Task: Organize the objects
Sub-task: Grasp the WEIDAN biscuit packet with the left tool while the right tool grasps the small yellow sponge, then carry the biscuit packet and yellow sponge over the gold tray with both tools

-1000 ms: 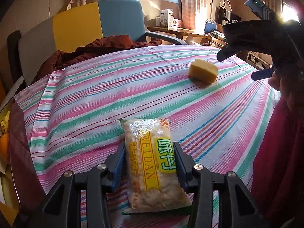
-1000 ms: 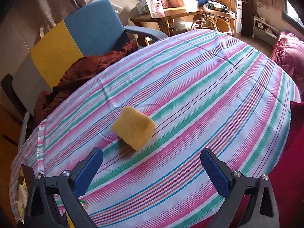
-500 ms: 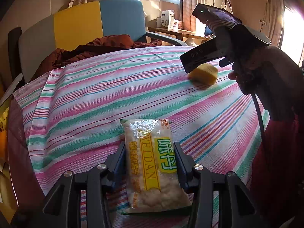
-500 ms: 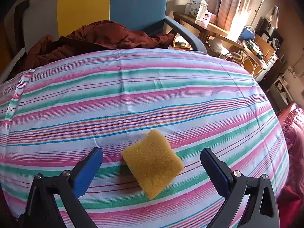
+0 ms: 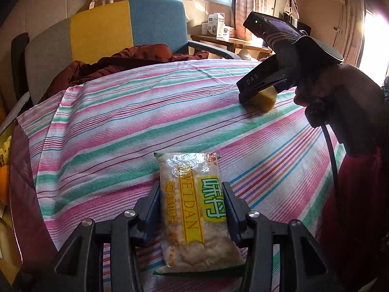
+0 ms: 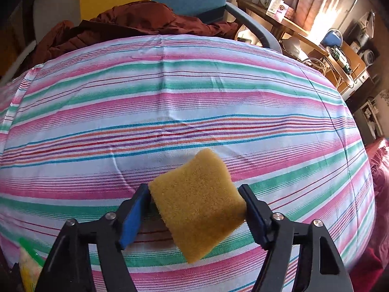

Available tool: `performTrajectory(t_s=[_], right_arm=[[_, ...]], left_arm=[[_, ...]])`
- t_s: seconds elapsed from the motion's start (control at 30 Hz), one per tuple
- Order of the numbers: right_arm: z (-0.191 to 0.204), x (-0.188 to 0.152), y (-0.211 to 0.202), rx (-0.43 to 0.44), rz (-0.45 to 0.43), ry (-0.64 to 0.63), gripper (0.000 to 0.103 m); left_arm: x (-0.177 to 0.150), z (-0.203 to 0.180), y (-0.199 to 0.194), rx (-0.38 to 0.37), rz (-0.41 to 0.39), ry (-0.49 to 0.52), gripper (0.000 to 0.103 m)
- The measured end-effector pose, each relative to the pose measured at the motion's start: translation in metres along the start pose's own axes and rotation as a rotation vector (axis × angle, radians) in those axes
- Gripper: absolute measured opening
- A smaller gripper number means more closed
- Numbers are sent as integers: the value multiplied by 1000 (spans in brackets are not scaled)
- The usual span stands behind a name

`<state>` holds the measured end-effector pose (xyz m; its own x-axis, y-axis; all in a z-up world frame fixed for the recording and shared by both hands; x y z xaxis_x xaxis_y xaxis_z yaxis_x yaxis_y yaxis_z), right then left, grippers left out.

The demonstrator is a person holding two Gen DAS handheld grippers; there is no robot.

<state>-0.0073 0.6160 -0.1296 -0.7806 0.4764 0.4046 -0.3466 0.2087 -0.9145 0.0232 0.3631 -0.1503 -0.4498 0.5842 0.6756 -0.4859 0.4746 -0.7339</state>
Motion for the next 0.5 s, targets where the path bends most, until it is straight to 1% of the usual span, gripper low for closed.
performTrajectory(t_s=[0.13,0.27,0.37,0.5], right_arm=[[0,0,-5,4,-15,-1,63],[4,6,-17,9,-74,-18,63],[9,9,-24,35,-108,-27,63],[26,7,-34,79,-141,-71,62]], left_arm=[[-1,0,0,5,-1,4,48],[0,0,-1,8,-2,7,47],[-1,0,-1,6,-3,3,47],[0,0,-1,14,-2,6,47]])
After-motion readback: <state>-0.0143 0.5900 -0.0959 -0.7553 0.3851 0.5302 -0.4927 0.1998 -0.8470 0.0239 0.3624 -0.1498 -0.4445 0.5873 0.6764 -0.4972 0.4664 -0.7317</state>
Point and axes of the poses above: each gripper's, at about its wrist camera, not at the fingertips, and y roughly the way its jaws point, z to its left, x to its top, the point moved 3 cm from there along y, roughly the way its jaws point, and after that the axes turned 9 degrees about x, right-handed, at the moved point
